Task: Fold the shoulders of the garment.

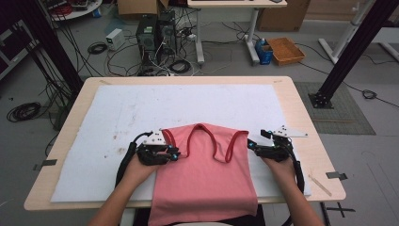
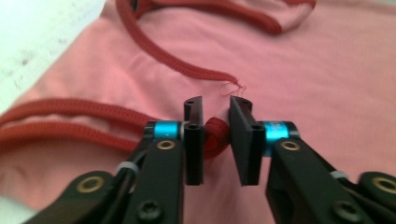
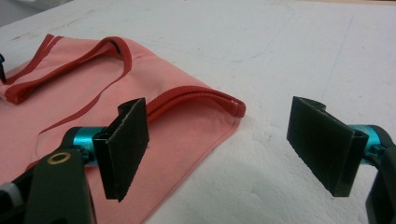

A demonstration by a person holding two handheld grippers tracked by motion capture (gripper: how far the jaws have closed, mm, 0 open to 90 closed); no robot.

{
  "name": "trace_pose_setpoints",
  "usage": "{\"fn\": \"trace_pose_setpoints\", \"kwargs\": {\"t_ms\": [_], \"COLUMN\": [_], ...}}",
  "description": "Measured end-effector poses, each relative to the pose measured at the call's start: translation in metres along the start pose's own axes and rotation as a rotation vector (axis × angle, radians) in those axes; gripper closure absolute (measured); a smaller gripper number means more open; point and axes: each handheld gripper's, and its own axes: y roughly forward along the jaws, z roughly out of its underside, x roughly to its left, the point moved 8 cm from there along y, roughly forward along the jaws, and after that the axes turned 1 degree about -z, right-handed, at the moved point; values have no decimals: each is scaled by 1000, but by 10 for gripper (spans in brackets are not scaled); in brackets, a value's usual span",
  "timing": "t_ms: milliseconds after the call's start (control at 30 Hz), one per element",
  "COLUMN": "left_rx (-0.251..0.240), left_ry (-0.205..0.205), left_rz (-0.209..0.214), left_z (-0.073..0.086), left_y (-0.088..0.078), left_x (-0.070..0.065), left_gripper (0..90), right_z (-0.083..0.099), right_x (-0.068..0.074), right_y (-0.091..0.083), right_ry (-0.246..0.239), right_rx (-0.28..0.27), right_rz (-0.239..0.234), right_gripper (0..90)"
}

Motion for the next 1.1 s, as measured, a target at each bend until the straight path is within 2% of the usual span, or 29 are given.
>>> {"fn": "trace_pose_setpoints", "kwargs": {"t_ms": [67, 167, 333, 467, 600, 633, 700, 800, 967, 1100], "left_rx": [18, 27, 34, 69, 69, 64, 46, -20, -152, -187], "left_ry": [-8, 6, 19, 3, 8, 9, -11, -41, -97, -114], "left_rz": [5, 16, 17, 15, 14, 7, -20, -60, -116, -154], "left_z": [3, 3, 4, 13, 12, 11, 8, 2, -8, -9], "left_y": [0, -1, -10, -11, -9, -9, -9, -14, -28, -34], "left_x": [-1, -3, -5, -3, -3, -3, 0, 8, 21, 30], "left_gripper": [814, 833, 834, 832, 807, 762, 594, 411, 289, 212], "right_z": [0, 0, 0, 0, 0, 0, 0, 0, 0, 0], "right_x": [0, 0, -1, 0, -1, -1, -1, -1, -1, -1], "right_y": [0, 0, 0, 0, 0, 0, 0, 0, 0, 1], "right_ry": [-5, -8, -4, -4, -5, -5, -3, -3, 2, 6], "right_rx": [-2, -2, -4, -2, -2, -2, -1, -2, -1, 2], "right_rz": [-1, 3, 1, 1, 1, 2, 1, 0, -4, -5], "right_gripper": [208, 208, 208, 208, 208, 208, 208, 208, 208, 208]}}
